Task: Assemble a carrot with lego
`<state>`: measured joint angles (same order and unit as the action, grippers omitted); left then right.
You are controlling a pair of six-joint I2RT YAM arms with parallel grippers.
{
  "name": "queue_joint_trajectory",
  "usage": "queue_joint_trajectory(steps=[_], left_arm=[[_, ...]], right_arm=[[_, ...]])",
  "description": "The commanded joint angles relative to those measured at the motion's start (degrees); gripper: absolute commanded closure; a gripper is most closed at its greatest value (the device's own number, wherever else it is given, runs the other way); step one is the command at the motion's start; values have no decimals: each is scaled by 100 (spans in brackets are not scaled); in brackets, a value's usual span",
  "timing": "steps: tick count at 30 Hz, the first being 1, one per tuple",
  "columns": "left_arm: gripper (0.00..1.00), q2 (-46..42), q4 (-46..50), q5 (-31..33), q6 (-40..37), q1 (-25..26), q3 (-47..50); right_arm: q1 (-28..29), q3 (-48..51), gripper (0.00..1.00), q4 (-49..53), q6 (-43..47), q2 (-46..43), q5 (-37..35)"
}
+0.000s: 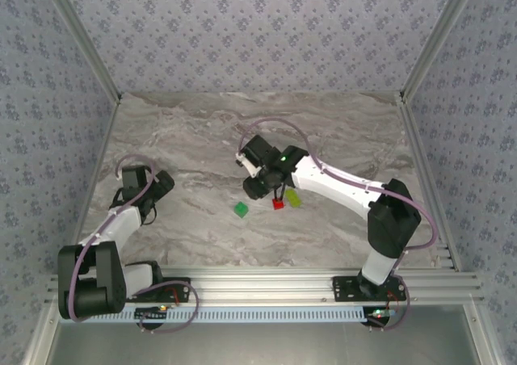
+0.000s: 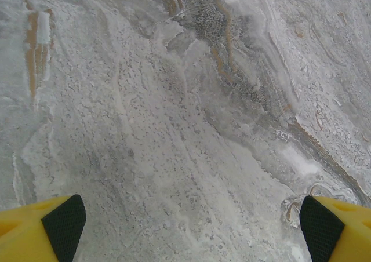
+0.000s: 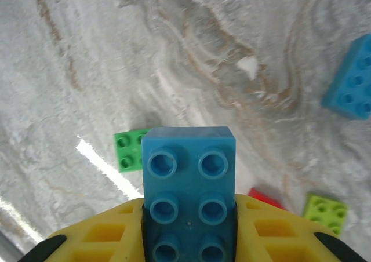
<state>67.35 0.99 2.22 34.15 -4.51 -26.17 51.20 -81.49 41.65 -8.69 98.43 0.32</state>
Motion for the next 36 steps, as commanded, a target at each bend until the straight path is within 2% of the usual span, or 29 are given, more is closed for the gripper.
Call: queue_joint_trajectory(steps=[1, 11, 19, 36], left_arm=[[3, 40, -126, -96, -32, -54, -200], [3, -2, -99, -99, -41, -58, -178], [3, 32, -99, -108, -47, -56, -186], [3, 50, -108, -125, -45, -58, -201]], right_arm=[[230, 13, 69, -5, -370, 48, -180], [391, 65, 69, -418, -24, 731, -104], [438, 25, 69, -526, 348, 946, -58], [522, -29, 69, -443, 516, 1278, 173]])
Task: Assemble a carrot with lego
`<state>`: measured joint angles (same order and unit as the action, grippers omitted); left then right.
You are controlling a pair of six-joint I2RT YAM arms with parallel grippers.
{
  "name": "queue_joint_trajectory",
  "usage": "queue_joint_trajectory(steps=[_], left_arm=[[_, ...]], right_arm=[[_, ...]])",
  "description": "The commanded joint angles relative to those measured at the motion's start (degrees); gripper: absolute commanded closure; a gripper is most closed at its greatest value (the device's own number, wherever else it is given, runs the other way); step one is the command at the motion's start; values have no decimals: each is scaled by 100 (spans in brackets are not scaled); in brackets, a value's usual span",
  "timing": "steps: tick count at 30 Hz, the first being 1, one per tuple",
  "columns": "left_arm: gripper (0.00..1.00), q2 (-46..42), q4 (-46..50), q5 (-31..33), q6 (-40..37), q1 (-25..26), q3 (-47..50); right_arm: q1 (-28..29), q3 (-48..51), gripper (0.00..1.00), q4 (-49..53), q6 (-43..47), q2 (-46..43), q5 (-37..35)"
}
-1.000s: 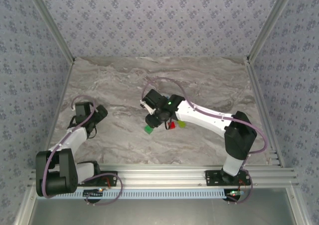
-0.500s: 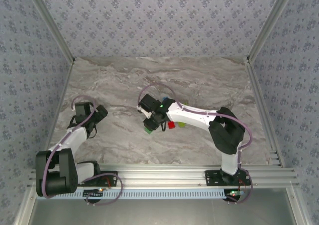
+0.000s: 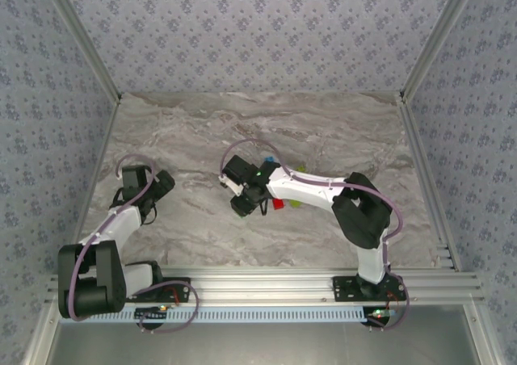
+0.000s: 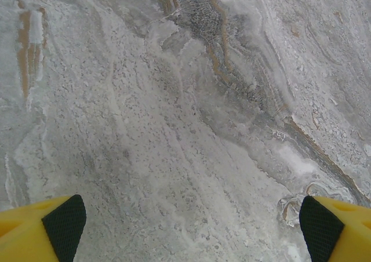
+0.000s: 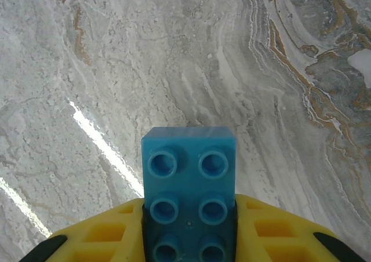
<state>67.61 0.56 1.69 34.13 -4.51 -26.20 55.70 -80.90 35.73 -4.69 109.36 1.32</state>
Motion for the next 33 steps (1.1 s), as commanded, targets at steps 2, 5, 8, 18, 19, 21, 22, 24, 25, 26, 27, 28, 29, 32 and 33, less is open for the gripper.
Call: queue_joint_trajectory(steps=[2, 5, 8, 18, 19, 21, 22, 24, 25, 26, 27, 28, 29, 32, 33], left_arm=[[3, 23, -65, -75, -55, -58, -203], [3, 21, -65, -80, -58, -58, -202], [3, 17, -65, -77, -56, -58, -203], [3, 20, -65, -88, -56, -57, -202], [3, 23, -65, -90, -56, -58, -202], [3, 22, -65, -94, -57, -59, -202], [3, 22, -65, -85, -64, -57, -201], [3, 18, -65, -93, -63, -58, -202], [3, 24, -65, -88, -64, -58, -197], [3, 24, -65, -84, -64, -58, -202], [3, 21, -61, -90, -67, -59, -202], [3, 24, -64, -90, -64, -52, -201], [3, 17, -62, -88, -64, -58, -202], [3, 15, -62, -90, -64, -58, -200], [3, 12, -60, -91, -64, -54, -197]], right_arm=[[85, -117, 69, 171, 132, 223, 86], [115, -154, 69, 220, 148, 299, 79], [147, -181, 69, 267, 161, 364, 48], [195, -44, 69, 349, 135, 411, -115], [195, -18, 69, 347, 149, 395, -114], [195, 23, 69, 356, 195, 368, -80], [195, 44, 69, 357, 234, 356, -73], [195, 63, 69, 391, 320, 340, -41], [195, 69, 69, 421, 381, 340, -35], [195, 66, 69, 443, 442, 332, -18], [195, 76, 69, 476, 495, 323, -23], [184, 84, 69, 510, 548, 318, -20], [171, 94, 69, 534, 601, 293, -4], [104, 201, 69, 517, 704, 195, 110], [77, 236, 69, 502, 723, 162, 152]])
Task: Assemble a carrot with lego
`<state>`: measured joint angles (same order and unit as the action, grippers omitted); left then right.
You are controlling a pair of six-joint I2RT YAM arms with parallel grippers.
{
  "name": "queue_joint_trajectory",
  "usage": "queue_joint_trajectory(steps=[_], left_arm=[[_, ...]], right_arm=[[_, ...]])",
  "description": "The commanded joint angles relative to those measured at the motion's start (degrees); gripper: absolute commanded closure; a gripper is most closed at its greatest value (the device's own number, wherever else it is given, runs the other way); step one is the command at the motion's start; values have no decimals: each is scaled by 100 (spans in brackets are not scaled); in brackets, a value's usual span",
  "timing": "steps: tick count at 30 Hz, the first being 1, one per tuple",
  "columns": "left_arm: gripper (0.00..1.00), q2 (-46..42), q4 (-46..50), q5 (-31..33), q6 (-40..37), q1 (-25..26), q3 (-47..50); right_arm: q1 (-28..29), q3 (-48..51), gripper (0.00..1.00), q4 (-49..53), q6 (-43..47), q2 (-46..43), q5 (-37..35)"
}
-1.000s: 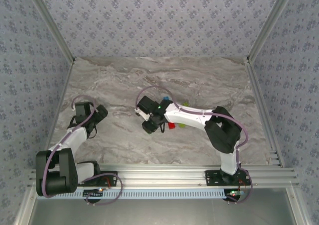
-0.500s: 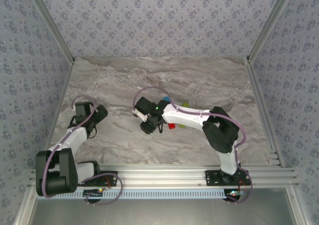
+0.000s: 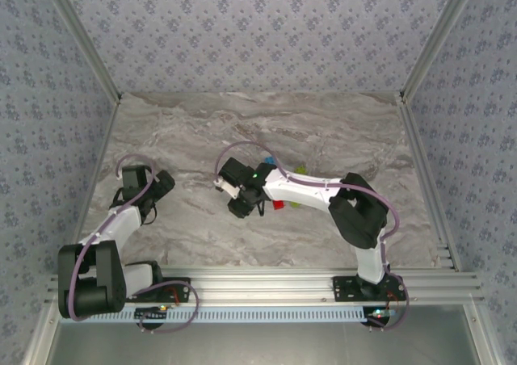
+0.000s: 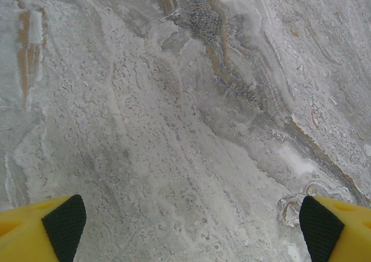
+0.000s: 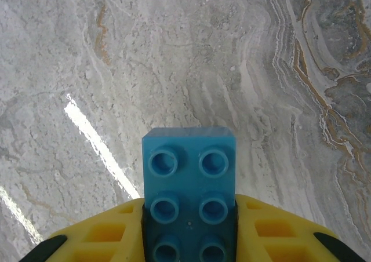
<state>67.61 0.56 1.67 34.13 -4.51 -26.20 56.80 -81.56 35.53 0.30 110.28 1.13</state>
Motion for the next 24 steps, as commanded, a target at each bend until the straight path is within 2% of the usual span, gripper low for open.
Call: queue_joint_trajectory(steps=[1, 12, 24], left_arm=[[3, 15, -64, -93, -65, -58, -202], [3, 24, -65, -96, -64, -58, -202], [3, 70, -64, -105, -64, -57, -220]], right_arm=[[-65, 341, 69, 508, 234, 39, 193], [-99, 578, 68, 295, 189, 68, 362], [-43, 886, 68, 52, 278, 520, 230]])
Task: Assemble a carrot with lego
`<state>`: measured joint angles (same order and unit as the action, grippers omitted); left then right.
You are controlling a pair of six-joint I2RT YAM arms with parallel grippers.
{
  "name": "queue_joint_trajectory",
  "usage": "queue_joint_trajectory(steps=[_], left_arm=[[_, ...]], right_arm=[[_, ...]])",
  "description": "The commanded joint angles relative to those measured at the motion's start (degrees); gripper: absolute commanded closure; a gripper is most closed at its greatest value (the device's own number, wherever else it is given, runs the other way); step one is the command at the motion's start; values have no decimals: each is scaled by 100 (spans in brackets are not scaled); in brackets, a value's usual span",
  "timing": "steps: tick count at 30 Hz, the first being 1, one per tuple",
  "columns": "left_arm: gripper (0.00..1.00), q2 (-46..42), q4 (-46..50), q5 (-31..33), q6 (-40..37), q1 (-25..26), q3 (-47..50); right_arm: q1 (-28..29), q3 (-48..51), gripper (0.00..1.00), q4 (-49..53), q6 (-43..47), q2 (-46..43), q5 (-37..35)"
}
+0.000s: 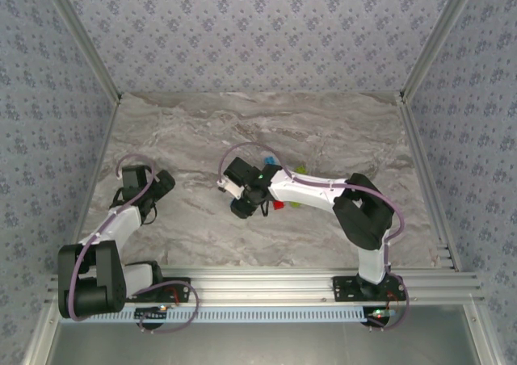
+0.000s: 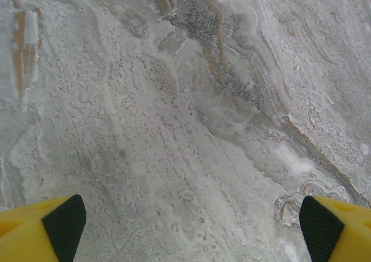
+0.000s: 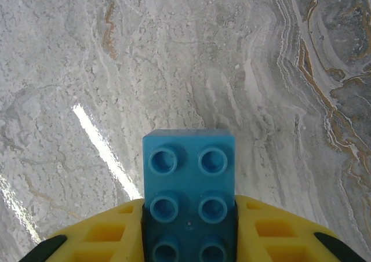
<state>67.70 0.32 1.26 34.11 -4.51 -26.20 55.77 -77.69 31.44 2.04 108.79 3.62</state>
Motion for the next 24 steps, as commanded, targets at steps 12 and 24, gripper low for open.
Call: queue_joint_trajectory(steps=[12, 24], left_arm=[[3, 68, -48, -64, -64, -58, -226], [3, 70, -48, -82, -62, -58, -219]], right_arm=[[237, 477, 69, 415, 5, 801, 43], [-53, 887, 71, 151, 147, 139, 347]])
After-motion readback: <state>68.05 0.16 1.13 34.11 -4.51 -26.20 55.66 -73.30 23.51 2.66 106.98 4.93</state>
